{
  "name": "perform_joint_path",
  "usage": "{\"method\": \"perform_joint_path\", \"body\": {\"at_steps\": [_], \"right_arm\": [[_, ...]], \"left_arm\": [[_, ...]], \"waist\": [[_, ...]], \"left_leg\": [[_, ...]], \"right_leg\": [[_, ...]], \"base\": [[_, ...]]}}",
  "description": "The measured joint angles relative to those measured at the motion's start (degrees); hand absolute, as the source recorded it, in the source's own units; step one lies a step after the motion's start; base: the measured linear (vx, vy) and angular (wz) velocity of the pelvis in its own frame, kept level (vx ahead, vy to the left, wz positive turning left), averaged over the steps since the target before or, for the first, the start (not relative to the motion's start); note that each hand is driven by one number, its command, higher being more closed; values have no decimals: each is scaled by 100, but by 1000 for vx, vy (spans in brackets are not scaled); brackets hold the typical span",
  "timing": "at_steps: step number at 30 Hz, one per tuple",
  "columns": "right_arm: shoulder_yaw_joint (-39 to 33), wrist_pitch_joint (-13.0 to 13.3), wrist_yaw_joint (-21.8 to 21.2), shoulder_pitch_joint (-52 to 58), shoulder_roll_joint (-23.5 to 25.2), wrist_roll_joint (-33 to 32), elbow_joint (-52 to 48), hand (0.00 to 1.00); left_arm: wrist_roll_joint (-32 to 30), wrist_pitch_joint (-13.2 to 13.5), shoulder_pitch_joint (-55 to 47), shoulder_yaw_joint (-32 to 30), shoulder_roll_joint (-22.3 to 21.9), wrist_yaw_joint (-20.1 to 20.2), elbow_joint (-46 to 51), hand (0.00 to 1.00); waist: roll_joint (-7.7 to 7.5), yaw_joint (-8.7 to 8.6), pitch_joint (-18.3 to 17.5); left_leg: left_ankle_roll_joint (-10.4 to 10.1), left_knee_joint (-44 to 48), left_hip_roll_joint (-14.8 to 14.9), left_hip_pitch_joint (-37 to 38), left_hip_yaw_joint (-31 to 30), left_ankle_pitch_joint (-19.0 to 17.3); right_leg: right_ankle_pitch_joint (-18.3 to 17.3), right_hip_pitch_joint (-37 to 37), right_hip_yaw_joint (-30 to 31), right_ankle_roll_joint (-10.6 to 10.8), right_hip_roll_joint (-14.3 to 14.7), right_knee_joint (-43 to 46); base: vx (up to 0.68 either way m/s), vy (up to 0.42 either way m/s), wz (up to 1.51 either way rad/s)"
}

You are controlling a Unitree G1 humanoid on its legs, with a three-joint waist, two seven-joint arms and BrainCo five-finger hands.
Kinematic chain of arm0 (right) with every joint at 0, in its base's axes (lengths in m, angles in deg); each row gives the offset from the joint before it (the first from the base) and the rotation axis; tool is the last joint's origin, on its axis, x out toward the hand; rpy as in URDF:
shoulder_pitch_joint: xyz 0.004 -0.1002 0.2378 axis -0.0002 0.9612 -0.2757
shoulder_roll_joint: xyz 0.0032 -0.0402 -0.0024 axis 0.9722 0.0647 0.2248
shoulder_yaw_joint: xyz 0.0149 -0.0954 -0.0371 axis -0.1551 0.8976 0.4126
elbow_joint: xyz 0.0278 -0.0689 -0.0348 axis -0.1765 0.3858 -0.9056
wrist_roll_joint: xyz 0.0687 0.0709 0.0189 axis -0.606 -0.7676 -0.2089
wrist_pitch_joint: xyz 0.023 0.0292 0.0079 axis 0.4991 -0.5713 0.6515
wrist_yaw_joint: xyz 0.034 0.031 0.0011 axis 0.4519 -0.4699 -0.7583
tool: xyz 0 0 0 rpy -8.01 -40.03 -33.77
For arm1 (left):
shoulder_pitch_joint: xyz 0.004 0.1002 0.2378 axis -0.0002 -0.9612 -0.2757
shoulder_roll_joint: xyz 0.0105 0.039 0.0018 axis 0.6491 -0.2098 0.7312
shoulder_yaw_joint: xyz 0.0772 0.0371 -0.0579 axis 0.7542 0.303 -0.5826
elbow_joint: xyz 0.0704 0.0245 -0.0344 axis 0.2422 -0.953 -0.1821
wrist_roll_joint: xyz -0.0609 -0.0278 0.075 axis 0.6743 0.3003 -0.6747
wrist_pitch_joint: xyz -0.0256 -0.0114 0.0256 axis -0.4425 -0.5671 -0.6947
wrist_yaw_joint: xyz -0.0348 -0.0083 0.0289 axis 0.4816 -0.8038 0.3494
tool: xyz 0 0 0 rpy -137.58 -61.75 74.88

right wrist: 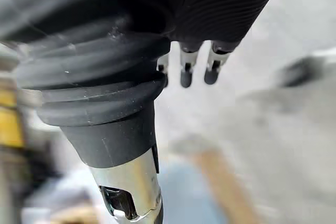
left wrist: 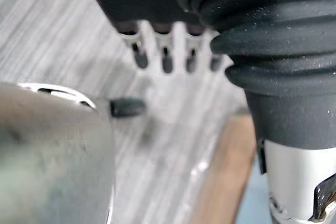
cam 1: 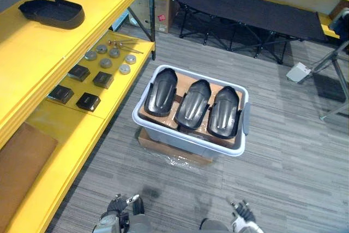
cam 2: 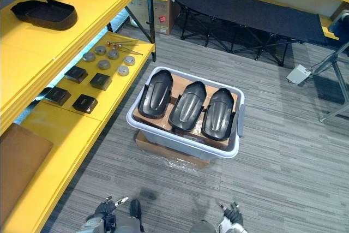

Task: Walk over and take plastic housings, then place them on the shelf

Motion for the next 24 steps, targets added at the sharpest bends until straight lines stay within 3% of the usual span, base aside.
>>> {"method": "perform_joint_path", "body": {"at_steps": [4, 10, 13, 17, 20, 24], "right_arm": [[-473, 279, 442, -213, -338, 153, -967, 0], [-818, 260, 592, -702, -827, 169, -1499, 0], [-794, 67, 710, -1432, -1160, 143, -1517, 0], [-625, -437, 980, -2685, -2017, 130, -1051, 0], [-314, -678, 986, -3432, -2554, 105, -304, 0], [247, -1015, 1131, -4568, -3298, -134, 557, 0]], "left_arm": [[-106, 111, -149, 9, 40, 82, 172, 0], [-118, 315, -260, 167, 205, 123, 337, 0], [-99, 439, -181, 211, 213, 168, 578, 0], [-29, 518, 135, 330, 255, 183, 817, 0], [68, 526, 310, 538, 364, 107, 778, 0], [239, 543, 631, 746, 351, 30, 579, 0]], "waist": [[24, 11, -27], [-34, 33, 64], [70, 74, 452], [163, 285, 1018], [219, 372, 1083], [450, 554, 1248]], "left_leg": [[-33, 2, 30, -8, 50, 23], [-8, 42, 19, -271, 38, 69], [84, 695, 164, -755, -126, -187], [232, 1484, 211, -1528, -317, -472], [314, 1755, 197, -1982, -458, -546], [396, 2014, 145, -2470, -626, -612]], "right_leg": [[-189, -66, 74, 91, 23, -43], [-131, -320, 114, 63, 26, -26], [263, -501, 213, -139, 126, 16], [571, -903, 232, -144, 125, 117], [720, -1167, 204, -125, 123, 127], [802, -1565, 176, -146, 78, 338]], "base": [[-22, -54, -13], [19, 6, 2], [-10, 60, 12], [-78, 123, 16], [-58, 112, 17], [-72, 118, 19]]}}
